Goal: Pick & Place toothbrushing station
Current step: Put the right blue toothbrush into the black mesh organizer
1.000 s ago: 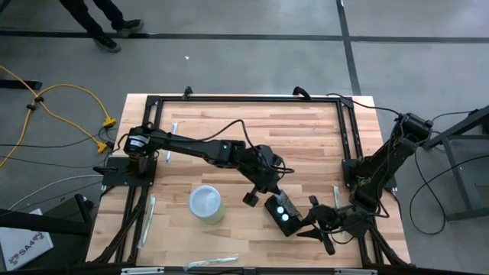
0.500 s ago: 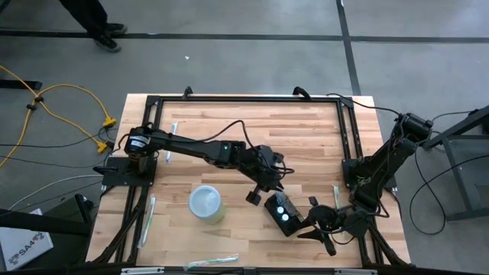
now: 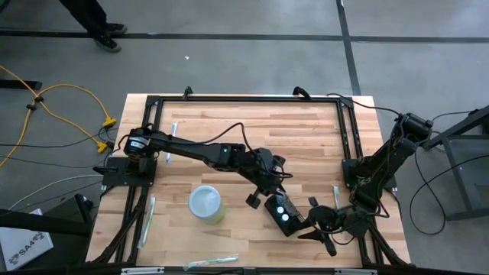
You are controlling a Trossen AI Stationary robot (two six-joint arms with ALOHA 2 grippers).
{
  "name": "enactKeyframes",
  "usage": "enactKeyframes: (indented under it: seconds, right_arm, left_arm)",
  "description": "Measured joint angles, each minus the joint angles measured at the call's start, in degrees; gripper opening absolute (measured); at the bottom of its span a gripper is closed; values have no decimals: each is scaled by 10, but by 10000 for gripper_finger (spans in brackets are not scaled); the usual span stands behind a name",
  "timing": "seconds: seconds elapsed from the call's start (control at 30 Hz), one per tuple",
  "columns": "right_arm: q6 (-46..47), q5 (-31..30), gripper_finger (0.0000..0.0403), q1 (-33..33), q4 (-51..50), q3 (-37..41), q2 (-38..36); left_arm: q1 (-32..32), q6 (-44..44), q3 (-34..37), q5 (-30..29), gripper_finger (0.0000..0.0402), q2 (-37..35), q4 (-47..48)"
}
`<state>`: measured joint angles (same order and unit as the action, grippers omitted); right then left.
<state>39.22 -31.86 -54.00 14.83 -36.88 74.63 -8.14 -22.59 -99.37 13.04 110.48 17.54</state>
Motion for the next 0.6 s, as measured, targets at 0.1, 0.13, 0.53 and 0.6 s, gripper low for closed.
enactKeyframes:
  seconds: [0.1,0.13,0.53,0.6]
  right_arm:
    - [2,5,113,0,0,0,0]
    - [2,5,113,0,0,0,0]
    - [0,8,113,0,0,0,0]
    - [0,9,113,0,0,0,0]
  left_arm:
    - [0,-1,0,-9,51,0,0]
    - [0,-1,0,-14,51,0,0]
    - [5,32,0,-12,51,0,-13]
    - [3,25,0,-12,52,0,-13]
